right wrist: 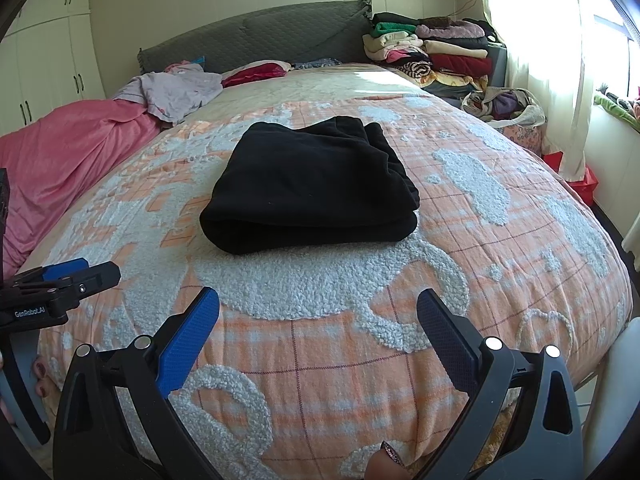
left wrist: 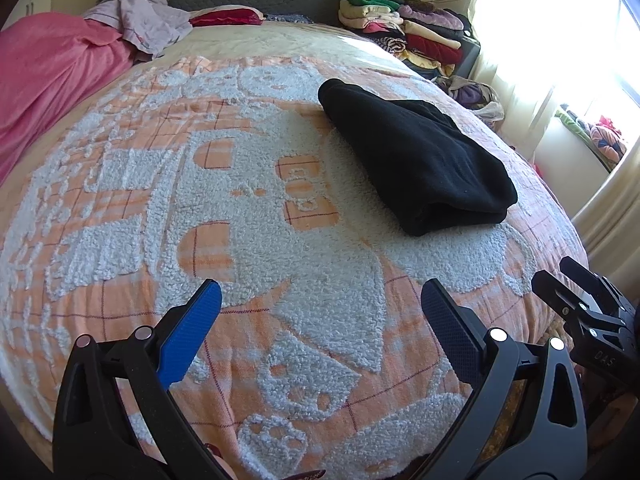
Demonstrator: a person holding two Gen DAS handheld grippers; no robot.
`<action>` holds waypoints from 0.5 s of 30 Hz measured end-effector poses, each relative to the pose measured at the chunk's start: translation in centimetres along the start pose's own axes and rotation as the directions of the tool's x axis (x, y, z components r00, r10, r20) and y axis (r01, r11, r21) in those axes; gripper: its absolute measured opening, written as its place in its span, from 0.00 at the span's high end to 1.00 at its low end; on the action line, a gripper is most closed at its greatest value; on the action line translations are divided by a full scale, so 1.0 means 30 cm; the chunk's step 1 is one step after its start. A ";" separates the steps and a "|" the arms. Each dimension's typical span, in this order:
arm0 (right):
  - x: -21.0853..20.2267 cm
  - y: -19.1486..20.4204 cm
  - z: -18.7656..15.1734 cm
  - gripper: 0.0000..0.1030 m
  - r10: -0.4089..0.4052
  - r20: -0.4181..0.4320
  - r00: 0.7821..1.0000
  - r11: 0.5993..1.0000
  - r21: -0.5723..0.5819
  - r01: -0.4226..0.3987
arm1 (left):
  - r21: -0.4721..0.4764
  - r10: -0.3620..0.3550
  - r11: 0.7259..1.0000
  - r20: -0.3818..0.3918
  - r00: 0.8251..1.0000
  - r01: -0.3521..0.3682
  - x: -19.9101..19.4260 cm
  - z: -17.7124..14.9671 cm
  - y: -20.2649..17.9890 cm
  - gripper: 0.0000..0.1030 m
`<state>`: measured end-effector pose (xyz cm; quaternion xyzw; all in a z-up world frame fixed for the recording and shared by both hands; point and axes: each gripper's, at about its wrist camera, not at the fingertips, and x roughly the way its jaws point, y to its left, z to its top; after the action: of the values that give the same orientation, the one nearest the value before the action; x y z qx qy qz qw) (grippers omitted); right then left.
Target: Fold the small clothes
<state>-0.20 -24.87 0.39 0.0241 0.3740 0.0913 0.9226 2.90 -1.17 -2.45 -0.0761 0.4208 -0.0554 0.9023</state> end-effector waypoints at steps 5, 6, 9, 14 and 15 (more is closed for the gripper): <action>-0.007 -0.011 -0.002 0.04 -0.008 0.003 1.000 1.000 0.010 0.008 | 0.005 0.009 1.000 0.015 1.000 -0.009 -0.014 -0.001 -0.008 0.09; -0.009 -0.017 -0.002 0.04 -0.013 0.003 1.000 1.000 0.016 0.013 | 0.009 0.015 1.000 0.016 1.000 -0.015 -0.016 -0.001 -0.011 0.09; -0.017 -0.041 -0.005 0.04 -0.035 0.006 0.999 0.998 0.044 0.035 | 0.008 0.011 1.000 0.011 1.000 -0.011 -0.017 -0.001 -0.009 0.09; -0.063 -0.167 -0.027 0.04 -0.150 0.017 0.988 0.976 0.161 0.146 | -0.021 0.022 1.000 -0.009 1.000 -0.022 -0.010 -0.012 0.028 0.09; -0.074 -0.196 -0.033 0.04 -0.177 0.021 0.984 0.968 0.184 0.170 | -0.038 0.030 0.999 -0.006 1.000 -0.030 -0.011 -0.015 0.050 0.09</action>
<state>-1.57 -31.09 0.53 0.0770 0.3644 -0.0247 0.9277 2.41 0.33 -2.77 -0.0869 0.4255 -0.0339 0.9001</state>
